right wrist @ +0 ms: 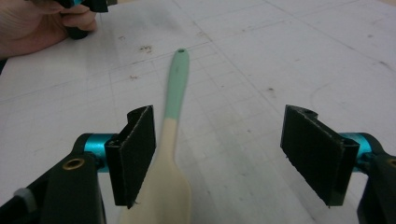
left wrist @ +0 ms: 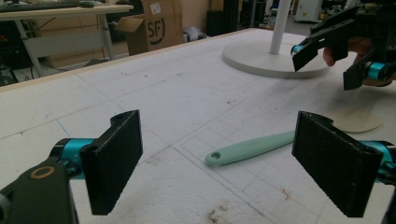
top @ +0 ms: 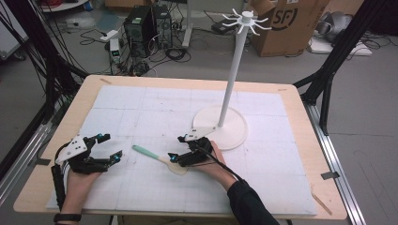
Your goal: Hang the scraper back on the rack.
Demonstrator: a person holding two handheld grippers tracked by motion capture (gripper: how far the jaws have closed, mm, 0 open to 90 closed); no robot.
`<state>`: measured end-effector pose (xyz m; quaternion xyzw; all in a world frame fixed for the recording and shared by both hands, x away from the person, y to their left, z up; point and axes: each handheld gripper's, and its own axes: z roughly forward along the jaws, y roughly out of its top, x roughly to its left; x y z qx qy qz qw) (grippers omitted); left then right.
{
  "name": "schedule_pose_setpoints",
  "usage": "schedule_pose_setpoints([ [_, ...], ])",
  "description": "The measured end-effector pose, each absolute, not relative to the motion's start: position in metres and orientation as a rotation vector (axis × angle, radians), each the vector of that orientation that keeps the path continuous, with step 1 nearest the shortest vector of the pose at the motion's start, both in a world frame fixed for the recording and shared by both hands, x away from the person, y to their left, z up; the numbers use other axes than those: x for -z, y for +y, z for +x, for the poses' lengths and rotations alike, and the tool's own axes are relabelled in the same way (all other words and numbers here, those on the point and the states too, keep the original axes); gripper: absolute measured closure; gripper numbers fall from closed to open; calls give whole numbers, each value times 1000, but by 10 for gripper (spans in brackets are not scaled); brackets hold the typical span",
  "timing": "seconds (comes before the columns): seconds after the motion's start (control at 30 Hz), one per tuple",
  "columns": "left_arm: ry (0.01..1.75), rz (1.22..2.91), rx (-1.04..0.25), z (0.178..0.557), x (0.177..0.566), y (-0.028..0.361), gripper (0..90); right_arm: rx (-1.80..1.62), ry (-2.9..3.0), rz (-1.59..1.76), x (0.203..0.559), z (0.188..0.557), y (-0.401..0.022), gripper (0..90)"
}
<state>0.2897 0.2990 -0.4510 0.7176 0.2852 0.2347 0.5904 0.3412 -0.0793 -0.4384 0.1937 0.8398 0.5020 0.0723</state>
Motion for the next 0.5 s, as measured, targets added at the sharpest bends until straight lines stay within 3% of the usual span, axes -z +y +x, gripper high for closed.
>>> schedule_pose_setpoints([
  [0.23, 658, 1677, -550, 290, 451, 299, 168, -1421, 2593, 568, 445, 337, -51, 363],
  [0.27, 658, 1678, -550, 289, 451, 298, 169, -1375, 2611, 556, 448, 336, -46, 432],
  [0.33, 658, 1679, -551, 289, 451, 298, 170, -1357, 2621, 550, 449, 336, -43, 463],
  [0.37, 658, 1679, -551, 289, 451, 298, 169, -1309, 2633, 538, 450, 335, -40, 526],
  [0.5, 659, 1680, -551, 289, 451, 298, 170, -1305, 2641, 548, 450, 335, -38, 581],
])
